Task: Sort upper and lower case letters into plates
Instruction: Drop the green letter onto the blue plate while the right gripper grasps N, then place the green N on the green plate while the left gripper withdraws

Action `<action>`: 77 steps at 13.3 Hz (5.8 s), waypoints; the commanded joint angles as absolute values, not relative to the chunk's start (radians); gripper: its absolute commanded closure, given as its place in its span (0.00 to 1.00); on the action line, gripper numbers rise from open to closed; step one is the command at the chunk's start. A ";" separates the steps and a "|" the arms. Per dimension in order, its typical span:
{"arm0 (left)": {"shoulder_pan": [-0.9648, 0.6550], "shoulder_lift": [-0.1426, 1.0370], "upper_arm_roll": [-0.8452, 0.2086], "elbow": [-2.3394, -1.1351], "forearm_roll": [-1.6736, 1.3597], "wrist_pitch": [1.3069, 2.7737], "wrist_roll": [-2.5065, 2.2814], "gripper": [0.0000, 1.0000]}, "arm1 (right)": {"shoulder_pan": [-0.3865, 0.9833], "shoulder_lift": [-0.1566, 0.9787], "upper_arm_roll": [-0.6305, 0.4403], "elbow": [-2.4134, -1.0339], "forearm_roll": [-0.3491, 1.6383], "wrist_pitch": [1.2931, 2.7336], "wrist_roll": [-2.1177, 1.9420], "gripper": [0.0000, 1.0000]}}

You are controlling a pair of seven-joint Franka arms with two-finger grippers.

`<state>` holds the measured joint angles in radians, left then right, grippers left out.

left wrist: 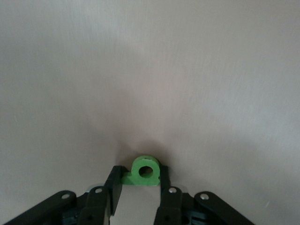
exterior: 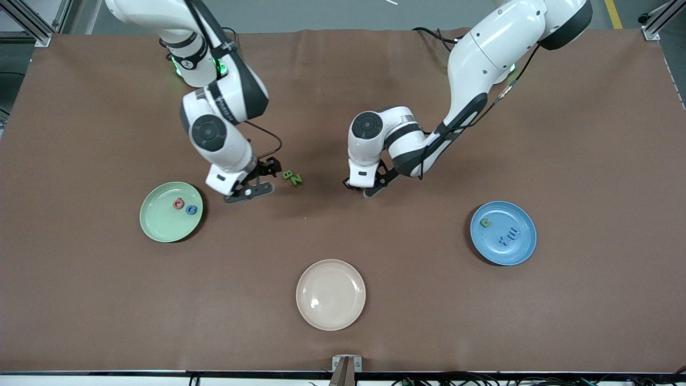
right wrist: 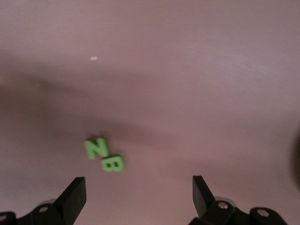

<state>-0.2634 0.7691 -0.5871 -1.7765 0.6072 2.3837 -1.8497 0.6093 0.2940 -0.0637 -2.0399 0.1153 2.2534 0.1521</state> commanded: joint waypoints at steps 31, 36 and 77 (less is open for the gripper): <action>0.347 0.512 -0.724 -1.758 0.647 2.005 -1.091 0.00 | 0.749 0.508 -0.078 -2.072 0.121 2.540 0.106 0.93; 0.348 0.511 -0.807 -1.608 0.641 1.827 -0.886 0.00 | 0.691 0.364 -0.130 -2.005 0.118 2.254 0.103 0.93; 0.080 -0.055 -0.144 -1.572 0.005 1.503 -0.106 0.00 | 0.352 0.235 -0.249 -2.095 0.110 2.036 -0.069 0.00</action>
